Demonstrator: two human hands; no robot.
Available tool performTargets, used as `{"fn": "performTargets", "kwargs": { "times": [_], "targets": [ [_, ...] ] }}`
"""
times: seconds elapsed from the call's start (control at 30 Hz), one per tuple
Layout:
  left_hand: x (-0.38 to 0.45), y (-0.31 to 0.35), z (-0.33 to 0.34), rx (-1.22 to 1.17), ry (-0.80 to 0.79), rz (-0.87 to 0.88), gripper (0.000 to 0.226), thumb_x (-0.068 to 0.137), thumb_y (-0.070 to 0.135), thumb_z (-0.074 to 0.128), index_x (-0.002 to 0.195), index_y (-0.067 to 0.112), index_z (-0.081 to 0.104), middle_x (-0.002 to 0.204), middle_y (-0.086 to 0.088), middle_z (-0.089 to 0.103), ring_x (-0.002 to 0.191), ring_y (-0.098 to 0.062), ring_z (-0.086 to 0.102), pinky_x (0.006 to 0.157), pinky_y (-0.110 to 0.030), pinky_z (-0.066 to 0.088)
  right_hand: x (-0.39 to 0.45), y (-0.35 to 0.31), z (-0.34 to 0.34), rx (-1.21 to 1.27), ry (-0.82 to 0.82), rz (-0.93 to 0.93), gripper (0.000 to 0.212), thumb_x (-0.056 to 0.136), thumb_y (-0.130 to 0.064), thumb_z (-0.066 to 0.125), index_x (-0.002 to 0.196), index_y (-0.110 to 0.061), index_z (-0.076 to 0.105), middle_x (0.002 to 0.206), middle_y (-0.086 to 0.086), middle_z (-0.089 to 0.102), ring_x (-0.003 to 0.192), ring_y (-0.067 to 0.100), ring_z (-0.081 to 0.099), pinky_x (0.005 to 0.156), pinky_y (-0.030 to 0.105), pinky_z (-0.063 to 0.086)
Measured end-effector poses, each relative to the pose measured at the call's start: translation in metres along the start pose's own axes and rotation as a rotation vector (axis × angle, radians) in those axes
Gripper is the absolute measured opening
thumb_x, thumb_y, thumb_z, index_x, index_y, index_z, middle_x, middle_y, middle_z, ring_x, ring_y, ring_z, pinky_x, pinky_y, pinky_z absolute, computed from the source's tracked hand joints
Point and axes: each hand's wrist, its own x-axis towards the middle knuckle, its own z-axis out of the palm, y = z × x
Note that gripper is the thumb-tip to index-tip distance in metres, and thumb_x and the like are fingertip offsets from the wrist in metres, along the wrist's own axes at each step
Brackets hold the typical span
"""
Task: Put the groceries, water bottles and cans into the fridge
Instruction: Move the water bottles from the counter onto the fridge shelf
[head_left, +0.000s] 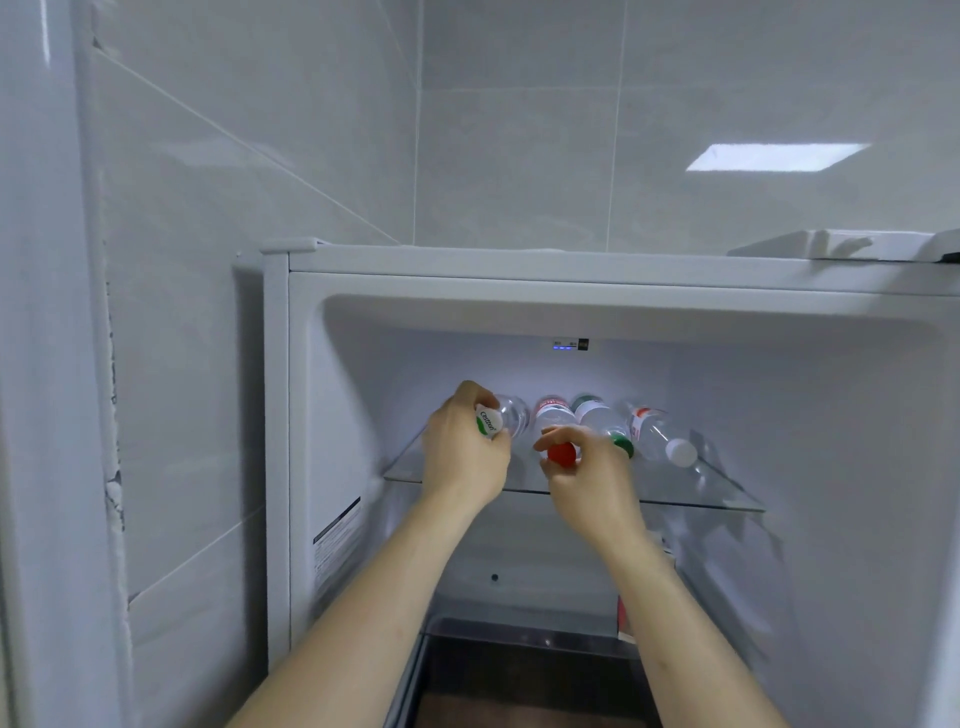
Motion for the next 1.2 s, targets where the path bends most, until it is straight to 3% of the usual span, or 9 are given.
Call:
{"fn": "performTargets", "kwargs": {
  "times": [0.13, 0.33, 0.43, 0.6, 0.87, 0.97, 1.03, 1.13, 1.2],
  "targets": [
    [0.007, -0.004, 0.011, 0.002, -0.031, -0.074, 0.022, 0.08, 0.009, 0.067, 0.094, 0.024, 0.058, 0.091, 0.009, 0.061, 0.078, -0.015, 0.057, 0.063, -0.028, 0.044, 0.011, 0.005, -0.001, -0.026, -0.065, 0.004, 0.028, 0.093, -0.004, 0.059, 0.095, -0.027, 0.076, 0.101, -0.012, 0.072, 0.093, 0.009, 0.068, 0.082, 0.028, 0.057],
    [0.014, -0.016, 0.024, 0.055, -0.079, -0.167, 0.019, 0.081, 0.012, 0.063, 0.091, 0.028, 0.063, 0.099, 0.009, 0.06, 0.09, -0.017, 0.059, 0.064, -0.025, 0.04, 0.026, 0.009, -0.004, -0.093, -0.172, 0.034, 0.034, 0.098, -0.003, 0.05, 0.102, -0.025, 0.076, 0.107, -0.016, 0.06, 0.098, 0.005, 0.06, 0.083, 0.021, 0.047],
    [0.018, -0.022, 0.03, 0.063, -0.102, -0.191, 0.02, 0.081, 0.014, 0.06, 0.087, 0.033, 0.06, 0.108, 0.003, 0.063, 0.089, -0.018, 0.06, 0.063, -0.026, 0.039, 0.029, 0.012, -0.002, -0.11, -0.218, 0.007, 0.033, 0.1, -0.004, 0.048, 0.104, -0.026, 0.074, 0.116, -0.017, 0.053, 0.102, 0.006, 0.055, 0.086, 0.022, 0.044],
    [0.026, -0.02, 0.035, 0.142, -0.164, -0.171, 0.015, 0.088, 0.017, 0.063, 0.097, 0.029, 0.06, 0.099, 0.01, 0.056, 0.089, -0.018, 0.057, 0.07, -0.027, 0.04, 0.034, 0.014, -0.002, -0.16, -0.305, -0.003, 0.033, 0.1, -0.007, 0.046, 0.115, -0.023, 0.071, 0.137, -0.012, 0.05, 0.104, 0.006, 0.049, 0.099, 0.031, 0.048],
    [0.03, -0.022, 0.038, 0.084, -0.323, -0.113, 0.012, 0.096, 0.033, 0.063, 0.107, 0.029, 0.06, 0.116, 0.006, 0.064, 0.098, -0.012, 0.055, 0.084, -0.027, 0.043, 0.03, 0.013, -0.004, -0.185, -0.253, -0.013, 0.033, 0.099, -0.008, 0.046, 0.114, -0.024, 0.069, 0.139, -0.009, 0.055, 0.102, 0.013, 0.057, 0.085, 0.028, 0.045],
    [0.028, -0.021, 0.032, 0.043, -0.368, -0.111, 0.01, 0.099, 0.031, 0.058, 0.11, 0.03, 0.059, 0.128, 0.005, 0.063, 0.109, -0.014, 0.058, 0.09, -0.03, 0.046, 0.027, 0.01, -0.004, -0.217, -0.234, -0.013, 0.033, 0.099, -0.007, 0.046, 0.116, -0.023, 0.07, 0.143, -0.01, 0.054, 0.115, 0.017, 0.059, 0.083, 0.026, 0.04],
    [0.024, -0.019, 0.026, 0.003, -0.36, -0.112, 0.012, 0.101, 0.025, 0.054, 0.112, 0.03, 0.058, 0.126, 0.003, 0.064, 0.104, -0.014, 0.061, 0.085, -0.029, 0.048, 0.024, 0.009, -0.006, -0.219, -0.22, -0.007, 0.033, 0.098, -0.007, 0.046, 0.117, -0.023, 0.07, 0.144, -0.01, 0.053, 0.117, 0.017, 0.059, 0.083, 0.027, 0.041],
    [0.01, -0.018, 0.015, -0.016, -0.323, -0.091, 0.016, 0.101, 0.018, 0.048, 0.111, 0.029, 0.056, 0.111, 0.0, 0.068, 0.069, -0.01, 0.056, 0.061, -0.028, 0.045, 0.017, 0.01, -0.008, -0.186, -0.199, -0.008, 0.031, 0.095, -0.007, 0.051, 0.116, -0.022, 0.068, 0.139, -0.01, 0.055, 0.103, 0.007, 0.057, 0.081, 0.027, 0.046],
    [-0.001, -0.019, 0.007, -0.034, -0.303, -0.078, 0.02, 0.1, 0.015, 0.047, 0.107, 0.031, 0.056, 0.113, 0.001, 0.067, 0.085, -0.012, 0.063, 0.069, -0.033, 0.053, 0.009, 0.008, -0.01, -0.144, -0.191, -0.005, 0.031, 0.094, -0.008, 0.055, 0.119, -0.023, 0.066, 0.139, -0.011, 0.053, 0.109, 0.004, 0.058, 0.085, 0.025, 0.047]
  ]
}}
